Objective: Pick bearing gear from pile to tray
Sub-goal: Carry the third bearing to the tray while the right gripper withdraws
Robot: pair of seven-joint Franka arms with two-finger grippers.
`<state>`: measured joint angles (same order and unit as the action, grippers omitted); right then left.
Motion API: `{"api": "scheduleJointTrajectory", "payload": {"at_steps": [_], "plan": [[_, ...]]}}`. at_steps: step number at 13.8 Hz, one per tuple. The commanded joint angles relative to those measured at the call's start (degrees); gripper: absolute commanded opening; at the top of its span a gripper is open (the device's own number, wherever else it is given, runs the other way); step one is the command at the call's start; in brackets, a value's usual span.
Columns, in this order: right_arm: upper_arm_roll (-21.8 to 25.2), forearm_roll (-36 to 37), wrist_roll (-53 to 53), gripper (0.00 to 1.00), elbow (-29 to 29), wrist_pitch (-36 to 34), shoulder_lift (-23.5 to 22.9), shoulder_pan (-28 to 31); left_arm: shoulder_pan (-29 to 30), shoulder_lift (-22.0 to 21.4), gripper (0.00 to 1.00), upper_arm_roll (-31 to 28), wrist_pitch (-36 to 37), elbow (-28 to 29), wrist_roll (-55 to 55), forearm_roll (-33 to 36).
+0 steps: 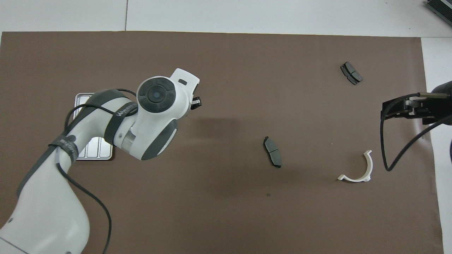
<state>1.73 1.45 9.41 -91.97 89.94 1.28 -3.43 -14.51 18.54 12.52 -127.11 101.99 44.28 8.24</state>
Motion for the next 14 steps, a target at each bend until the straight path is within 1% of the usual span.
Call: {"api": "scheduleJointTrajectory", "payload": {"at_steps": [1,2,3,5,7,9,10,12,14], "plan": [[-0.4,-0.2,-1.4,1.00,1.5,-1.3,-1.1,0.7,8.5,-5.3,0.00,0.5,6.8,1.6,-15.4,-6.6],[-0.5,-0.2,-1.4,1.00,1.5,-1.4,-1.2,0.8,11.3,-5.6,0.00,0.3,9.6,1.7,-21.2,-6.7],[-0.5,-0.2,-1.4,1.00,1.5,-1.2,-1.2,0.8,14.1,-6.0,0.00,0.1,10.2,2.2,-27.2,-6.8],[-0.6,-0.7,-1.6,1.00,1.4,-1.3,-1.0,1.0,21.3,-6.3,0.01,0.2,10.0,4.0,-38.9,-6.8],[-0.6,-1.2,-1.1,1.00,0.7,-0.8,-0.8,0.7,25.5,-6.8,0.01,0.1,9.5,5.8,-47.8,-6.8],[-0.6,-1.3,-1.2,1.00,0.6,-0.8,-0.7,0.7,27.1,-6.9,0.02,0.1,9.2,7.7,-50.9,-6.8],[-0.6,-1.4,-1.4,1.00,0.5,-0.8,-0.6,0.7,27.1,-7.6,0.03,0.1,9.0,9.1,-51.9,-6.8],[-0.6,-1.4,-1.4,1.00,0.5,-0.9,-0.6,0.7,27.0,-8.9,0.04,0.1,7.2,12.7,-52.3,-6.8],[-0.6,-1.4,-1.4,1.00,0.5,-0.9,-0.6,0.8,26.9,-9.3,0.06,0.1,5.9,15.2,-52.4,-6.8]]}}
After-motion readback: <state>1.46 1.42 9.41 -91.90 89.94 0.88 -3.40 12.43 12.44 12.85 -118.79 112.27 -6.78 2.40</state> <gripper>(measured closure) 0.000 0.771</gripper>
